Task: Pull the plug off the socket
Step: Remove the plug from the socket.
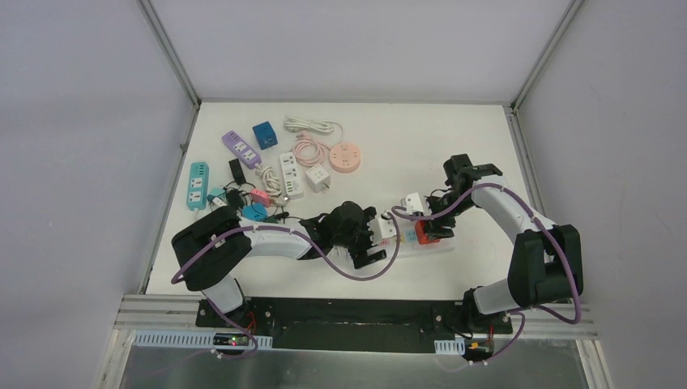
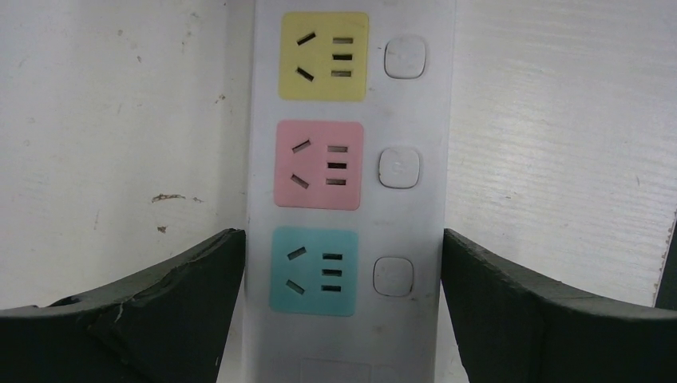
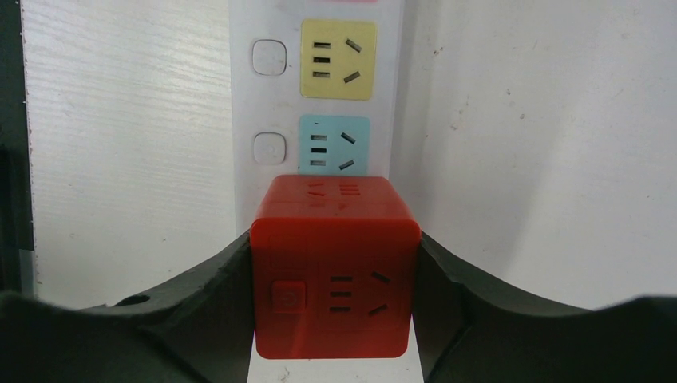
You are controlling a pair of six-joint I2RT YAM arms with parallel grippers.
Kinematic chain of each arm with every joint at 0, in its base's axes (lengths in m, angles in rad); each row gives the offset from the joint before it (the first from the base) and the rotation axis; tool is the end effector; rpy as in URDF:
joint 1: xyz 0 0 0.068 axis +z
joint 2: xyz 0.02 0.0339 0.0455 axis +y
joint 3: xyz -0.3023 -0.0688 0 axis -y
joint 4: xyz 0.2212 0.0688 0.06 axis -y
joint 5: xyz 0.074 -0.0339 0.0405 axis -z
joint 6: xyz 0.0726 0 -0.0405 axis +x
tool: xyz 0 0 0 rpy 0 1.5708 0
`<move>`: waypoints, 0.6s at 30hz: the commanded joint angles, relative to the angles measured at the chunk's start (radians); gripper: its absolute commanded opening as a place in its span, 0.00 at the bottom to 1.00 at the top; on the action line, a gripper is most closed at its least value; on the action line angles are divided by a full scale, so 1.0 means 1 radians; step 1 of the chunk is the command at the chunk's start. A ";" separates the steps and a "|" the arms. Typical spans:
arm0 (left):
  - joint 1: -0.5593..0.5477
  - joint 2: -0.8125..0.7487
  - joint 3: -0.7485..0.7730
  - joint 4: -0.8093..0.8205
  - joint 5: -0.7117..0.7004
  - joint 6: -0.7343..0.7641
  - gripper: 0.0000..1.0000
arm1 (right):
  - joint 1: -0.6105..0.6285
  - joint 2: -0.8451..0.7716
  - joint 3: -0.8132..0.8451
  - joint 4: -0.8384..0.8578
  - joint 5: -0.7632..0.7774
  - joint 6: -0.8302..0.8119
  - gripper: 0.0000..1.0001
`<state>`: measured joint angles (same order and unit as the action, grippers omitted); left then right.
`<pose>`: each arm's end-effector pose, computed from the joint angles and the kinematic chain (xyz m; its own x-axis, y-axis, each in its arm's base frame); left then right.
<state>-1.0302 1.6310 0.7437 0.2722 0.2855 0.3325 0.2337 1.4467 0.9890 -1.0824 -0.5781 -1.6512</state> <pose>0.1583 -0.3035 0.1987 0.0265 0.5645 -0.8250 0.9865 0.1189 0.1130 0.1967 0.0876 0.2348 0.2877 -0.7896 -0.5419 -0.9523 -0.2958 -0.0745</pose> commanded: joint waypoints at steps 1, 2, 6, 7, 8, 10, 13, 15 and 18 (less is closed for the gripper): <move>-0.022 0.021 -0.002 0.042 -0.067 0.047 0.89 | -0.004 -0.017 -0.003 -0.026 -0.069 -0.021 0.00; -0.022 0.027 -0.003 0.039 -0.072 0.049 0.88 | -0.004 -0.017 -0.004 -0.027 -0.071 -0.024 0.00; -0.029 0.037 -0.014 0.035 -0.096 0.053 0.87 | -0.004 -0.020 -0.005 -0.030 -0.074 -0.034 0.00; -0.030 0.038 -0.017 0.037 -0.102 0.053 0.87 | -0.004 -0.021 -0.004 -0.030 -0.076 -0.035 0.00; -0.030 0.039 -0.021 0.040 -0.108 0.051 0.87 | -0.004 -0.022 -0.003 -0.030 -0.079 -0.037 0.00; -0.030 0.041 -0.023 0.040 -0.113 0.048 0.87 | -0.003 -0.020 -0.003 -0.034 -0.085 -0.040 0.00; -0.030 0.055 -0.012 0.030 -0.123 0.031 0.82 | -0.004 -0.019 -0.001 -0.040 -0.091 -0.045 0.00; -0.030 0.066 -0.003 0.022 -0.121 0.017 0.74 | -0.004 -0.019 -0.001 -0.046 -0.094 -0.049 0.00; -0.030 0.085 0.022 -0.022 -0.094 0.007 0.59 | -0.004 -0.019 0.003 -0.049 -0.095 -0.054 0.00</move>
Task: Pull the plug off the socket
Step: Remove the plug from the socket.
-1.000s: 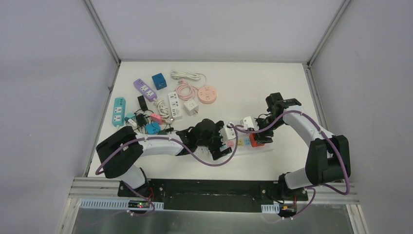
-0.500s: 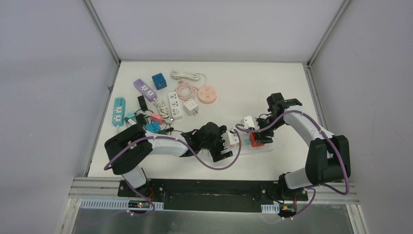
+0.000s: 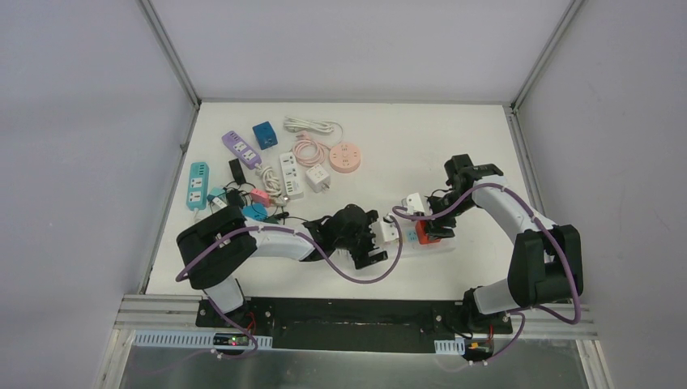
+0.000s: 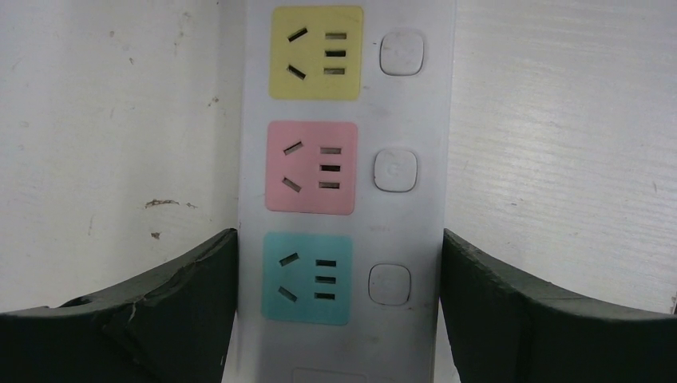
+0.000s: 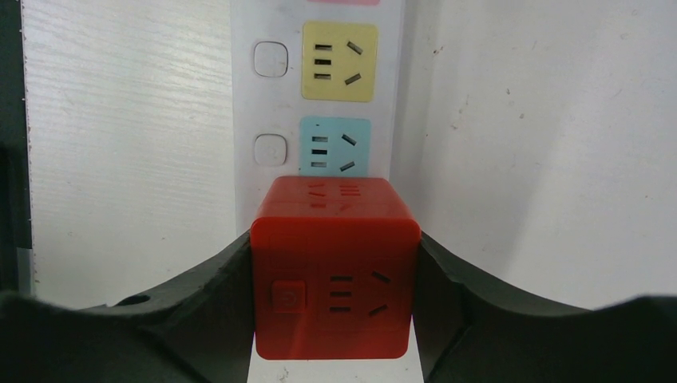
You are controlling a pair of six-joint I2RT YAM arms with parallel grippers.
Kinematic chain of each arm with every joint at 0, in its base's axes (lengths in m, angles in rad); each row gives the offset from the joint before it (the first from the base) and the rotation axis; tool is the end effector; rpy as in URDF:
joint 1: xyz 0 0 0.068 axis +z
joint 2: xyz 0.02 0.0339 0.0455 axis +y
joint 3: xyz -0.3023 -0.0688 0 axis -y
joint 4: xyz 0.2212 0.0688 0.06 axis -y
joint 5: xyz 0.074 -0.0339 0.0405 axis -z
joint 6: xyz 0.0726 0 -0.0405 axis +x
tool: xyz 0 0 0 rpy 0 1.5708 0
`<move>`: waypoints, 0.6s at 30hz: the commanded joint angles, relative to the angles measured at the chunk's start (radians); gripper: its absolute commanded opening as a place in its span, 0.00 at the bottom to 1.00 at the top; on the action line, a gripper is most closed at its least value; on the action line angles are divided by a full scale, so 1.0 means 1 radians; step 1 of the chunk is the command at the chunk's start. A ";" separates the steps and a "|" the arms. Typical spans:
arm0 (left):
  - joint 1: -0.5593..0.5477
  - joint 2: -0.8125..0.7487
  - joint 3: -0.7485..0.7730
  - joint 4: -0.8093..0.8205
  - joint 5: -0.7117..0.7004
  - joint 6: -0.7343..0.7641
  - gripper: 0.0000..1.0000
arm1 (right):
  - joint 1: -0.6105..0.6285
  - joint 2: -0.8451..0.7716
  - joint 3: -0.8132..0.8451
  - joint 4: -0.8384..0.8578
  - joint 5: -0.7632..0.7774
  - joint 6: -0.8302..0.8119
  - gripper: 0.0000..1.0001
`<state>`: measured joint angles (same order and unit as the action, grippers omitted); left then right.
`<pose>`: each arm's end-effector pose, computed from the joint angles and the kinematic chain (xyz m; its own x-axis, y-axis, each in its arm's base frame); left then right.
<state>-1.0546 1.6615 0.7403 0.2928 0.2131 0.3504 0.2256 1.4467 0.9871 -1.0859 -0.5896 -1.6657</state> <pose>0.1575 -0.3087 0.1895 0.0483 0.5947 -0.8025 0.9773 0.1378 0.1609 0.1965 0.0865 0.2348 0.2911 -0.7821 -0.5509 -0.9510 -0.2991 -0.0779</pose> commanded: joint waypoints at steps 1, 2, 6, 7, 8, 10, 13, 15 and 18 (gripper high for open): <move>-0.006 0.059 0.032 -0.050 -0.014 -0.018 0.51 | 0.004 -0.019 0.007 -0.046 -0.084 -0.040 0.00; -0.005 0.064 0.035 -0.058 -0.009 -0.023 0.44 | 0.004 -0.017 0.009 -0.047 -0.085 -0.038 0.00; -0.006 0.081 0.049 -0.079 0.002 -0.039 0.01 | 0.007 -0.012 0.028 -0.057 -0.119 -0.033 0.00; -0.005 0.086 0.056 -0.087 0.002 -0.043 0.00 | 0.010 -0.010 0.033 -0.060 -0.136 -0.033 0.00; -0.006 0.091 0.064 -0.092 0.002 -0.045 0.00 | 0.018 -0.007 0.036 -0.061 -0.154 -0.027 0.00; -0.005 0.103 0.078 -0.096 -0.003 -0.053 0.00 | 0.052 -0.006 0.040 -0.053 -0.191 0.005 0.00; -0.005 0.120 0.097 -0.096 -0.007 -0.055 0.00 | 0.084 -0.006 0.041 -0.036 -0.239 0.049 0.00; -0.005 0.120 0.096 -0.097 -0.015 -0.055 0.00 | 0.082 -0.003 0.041 -0.034 -0.226 0.059 0.00; -0.005 0.109 0.074 -0.096 -0.030 -0.051 0.00 | 0.040 0.000 0.039 -0.036 -0.176 0.062 0.00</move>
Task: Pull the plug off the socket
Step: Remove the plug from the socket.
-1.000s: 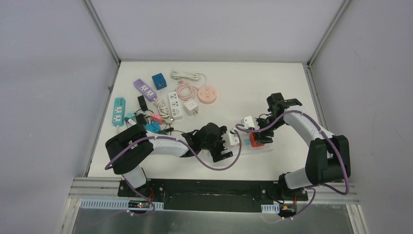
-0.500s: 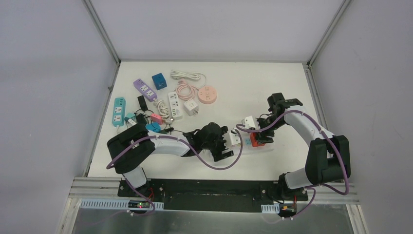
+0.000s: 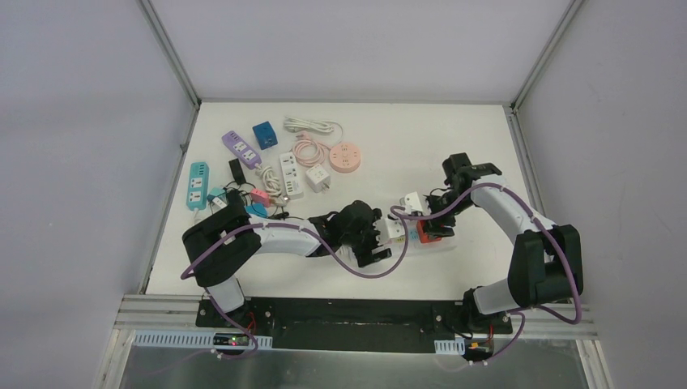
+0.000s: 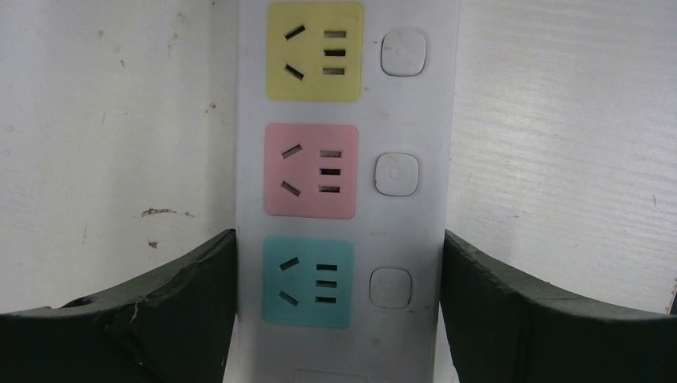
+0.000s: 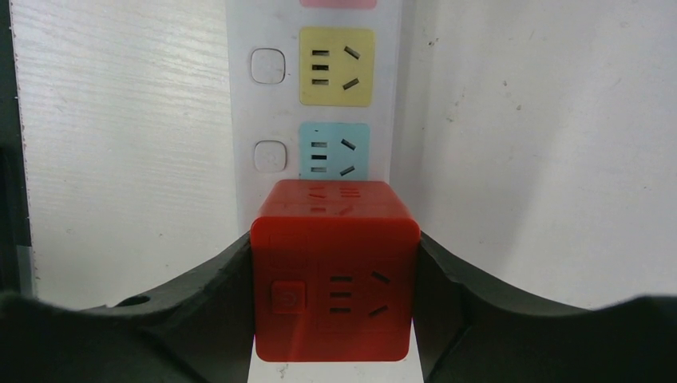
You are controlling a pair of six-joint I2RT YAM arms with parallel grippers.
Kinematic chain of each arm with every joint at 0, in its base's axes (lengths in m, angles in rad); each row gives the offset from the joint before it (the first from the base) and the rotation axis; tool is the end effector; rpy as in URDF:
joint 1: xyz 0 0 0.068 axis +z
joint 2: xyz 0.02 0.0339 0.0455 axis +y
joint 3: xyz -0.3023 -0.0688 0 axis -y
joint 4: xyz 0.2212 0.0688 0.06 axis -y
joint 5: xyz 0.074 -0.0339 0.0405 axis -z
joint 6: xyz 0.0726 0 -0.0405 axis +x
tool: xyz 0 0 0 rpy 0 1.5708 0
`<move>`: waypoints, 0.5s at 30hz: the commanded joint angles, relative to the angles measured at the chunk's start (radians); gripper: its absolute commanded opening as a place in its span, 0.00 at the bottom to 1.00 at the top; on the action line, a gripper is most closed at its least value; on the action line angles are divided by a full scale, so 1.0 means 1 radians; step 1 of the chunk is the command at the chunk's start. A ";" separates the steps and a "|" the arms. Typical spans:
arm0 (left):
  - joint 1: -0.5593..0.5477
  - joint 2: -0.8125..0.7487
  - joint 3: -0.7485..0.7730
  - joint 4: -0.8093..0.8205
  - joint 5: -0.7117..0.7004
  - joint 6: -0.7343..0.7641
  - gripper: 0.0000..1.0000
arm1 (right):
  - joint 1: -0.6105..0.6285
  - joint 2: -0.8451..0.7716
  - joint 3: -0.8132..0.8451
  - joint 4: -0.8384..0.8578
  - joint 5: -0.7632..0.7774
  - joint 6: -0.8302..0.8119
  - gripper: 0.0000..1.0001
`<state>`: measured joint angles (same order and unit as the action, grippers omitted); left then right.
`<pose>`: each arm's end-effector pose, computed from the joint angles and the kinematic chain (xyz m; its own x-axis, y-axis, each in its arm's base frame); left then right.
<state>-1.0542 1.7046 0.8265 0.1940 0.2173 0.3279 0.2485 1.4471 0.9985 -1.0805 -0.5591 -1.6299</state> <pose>0.1642 -0.3208 0.1896 0.0045 0.6288 -0.7776 0.9825 0.1421 0.1206 0.1977 0.0899 0.2362 0.2867 -0.8003 -0.5266 -0.9532 -0.2935 -0.0729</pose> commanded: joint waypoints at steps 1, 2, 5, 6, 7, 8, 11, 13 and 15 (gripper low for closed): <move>-0.006 0.059 -0.023 0.002 -0.039 -0.027 0.00 | -0.017 0.001 0.028 -0.052 -0.210 0.013 0.00; -0.006 0.052 -0.034 0.002 -0.044 -0.027 0.00 | -0.051 0.004 0.028 -0.069 -0.210 -0.010 0.00; -0.004 0.038 -0.064 0.010 -0.058 -0.026 0.00 | -0.131 0.019 0.030 -0.121 -0.185 -0.096 0.00; -0.005 0.036 -0.070 0.014 -0.061 -0.027 0.00 | -0.152 0.023 0.026 -0.129 -0.175 -0.113 0.00; -0.004 0.036 -0.073 0.015 -0.064 -0.026 0.00 | -0.165 0.027 0.022 -0.132 -0.168 -0.123 0.00; -0.003 0.038 -0.072 0.015 -0.064 -0.026 0.00 | -0.173 0.028 0.018 -0.133 -0.164 -0.130 0.00; -0.004 0.051 -0.059 0.016 -0.059 -0.029 0.00 | -0.170 0.027 0.011 -0.131 -0.191 -0.145 0.00; -0.004 0.064 -0.042 0.012 -0.052 -0.032 0.00 | -0.128 0.017 0.009 -0.105 -0.204 -0.114 0.00; -0.003 0.076 -0.022 0.004 -0.047 -0.032 0.00 | -0.036 -0.004 0.005 -0.053 -0.202 -0.048 0.00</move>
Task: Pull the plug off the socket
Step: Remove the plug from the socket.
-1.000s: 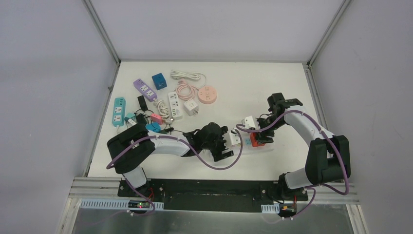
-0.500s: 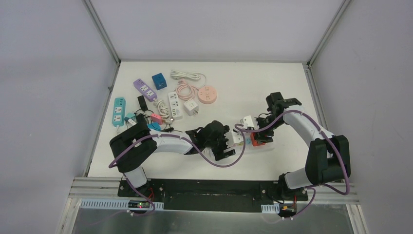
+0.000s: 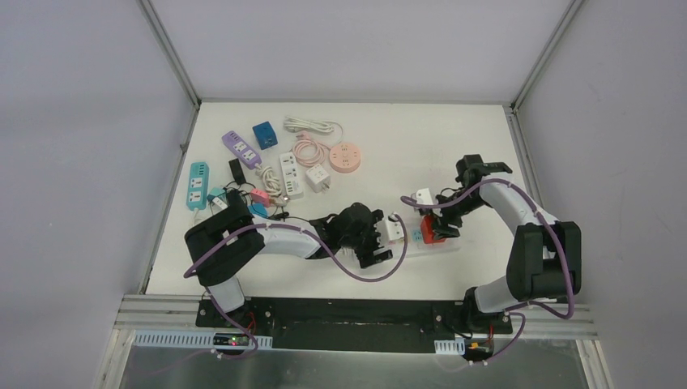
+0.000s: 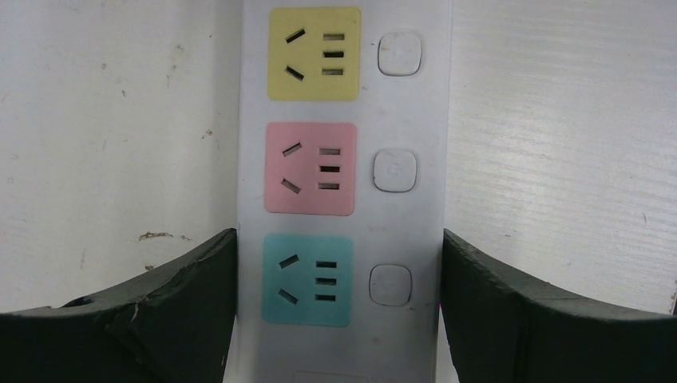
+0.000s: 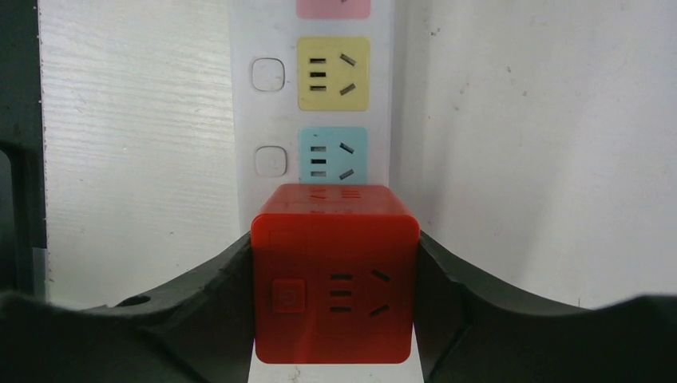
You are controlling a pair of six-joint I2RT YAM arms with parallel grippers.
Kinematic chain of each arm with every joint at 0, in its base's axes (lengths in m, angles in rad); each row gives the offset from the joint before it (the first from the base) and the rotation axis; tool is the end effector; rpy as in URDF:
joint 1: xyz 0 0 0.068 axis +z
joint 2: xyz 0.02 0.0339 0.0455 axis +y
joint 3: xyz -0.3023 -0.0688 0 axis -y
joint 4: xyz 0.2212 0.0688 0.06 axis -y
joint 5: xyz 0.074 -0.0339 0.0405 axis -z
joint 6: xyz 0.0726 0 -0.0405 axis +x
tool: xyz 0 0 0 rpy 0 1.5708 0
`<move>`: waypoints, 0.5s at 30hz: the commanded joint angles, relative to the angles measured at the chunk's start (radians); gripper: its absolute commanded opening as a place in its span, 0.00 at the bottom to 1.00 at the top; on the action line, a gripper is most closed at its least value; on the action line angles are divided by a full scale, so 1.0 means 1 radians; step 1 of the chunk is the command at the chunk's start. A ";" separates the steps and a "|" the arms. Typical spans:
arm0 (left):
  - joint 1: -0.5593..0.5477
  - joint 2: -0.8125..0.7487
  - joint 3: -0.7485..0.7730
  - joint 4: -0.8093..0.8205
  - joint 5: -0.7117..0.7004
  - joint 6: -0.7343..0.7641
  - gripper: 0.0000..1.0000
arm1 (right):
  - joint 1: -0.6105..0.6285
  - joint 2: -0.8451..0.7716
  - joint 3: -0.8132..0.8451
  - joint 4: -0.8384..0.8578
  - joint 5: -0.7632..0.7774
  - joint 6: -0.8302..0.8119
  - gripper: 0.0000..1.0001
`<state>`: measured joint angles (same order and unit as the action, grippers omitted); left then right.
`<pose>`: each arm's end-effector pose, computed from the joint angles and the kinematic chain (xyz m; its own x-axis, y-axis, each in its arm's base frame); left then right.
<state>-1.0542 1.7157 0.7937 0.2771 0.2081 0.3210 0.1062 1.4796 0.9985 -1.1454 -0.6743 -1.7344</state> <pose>0.1653 -0.3213 0.1854 0.0124 0.6032 -0.7975 0.9784 0.1574 0.1343 0.2031 0.0672 0.2349 0.2093 -0.7528 -0.6241 -0.9717 -0.2315 -0.0466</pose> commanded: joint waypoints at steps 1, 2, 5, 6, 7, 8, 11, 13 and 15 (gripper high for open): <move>-0.003 0.070 0.019 -0.085 -0.037 -0.024 0.00 | 0.141 -0.045 0.007 0.032 -0.097 0.085 0.00; -0.003 0.074 0.025 -0.093 -0.037 -0.021 0.00 | 0.169 -0.048 0.016 0.040 -0.113 0.107 0.00; -0.003 0.076 0.034 -0.109 -0.042 -0.014 0.00 | 0.199 -0.038 0.048 0.009 -0.125 0.111 0.00; -0.004 0.075 0.032 -0.108 -0.043 -0.014 0.00 | 0.196 -0.038 0.048 0.007 -0.096 0.111 0.00; -0.003 0.073 0.030 -0.111 -0.046 -0.016 0.00 | 0.190 -0.040 0.046 0.008 -0.077 0.111 0.00; -0.003 0.073 0.027 -0.109 -0.048 -0.017 0.00 | 0.176 -0.042 0.041 0.007 -0.072 0.110 0.00; -0.003 0.067 0.016 -0.109 -0.055 -0.022 0.00 | 0.092 -0.045 0.028 -0.013 -0.076 0.065 0.00; -0.004 0.060 0.008 -0.110 -0.059 -0.022 0.00 | 0.027 -0.039 0.031 -0.045 -0.076 0.018 0.00; -0.003 0.056 0.001 -0.109 -0.067 -0.020 0.00 | -0.026 -0.024 0.042 -0.082 -0.079 -0.028 0.00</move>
<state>-1.0542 1.7229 0.8261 0.2245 0.2008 0.3080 0.1570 1.4574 1.0134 -1.1156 -0.6022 -1.6791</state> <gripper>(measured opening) 0.802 0.619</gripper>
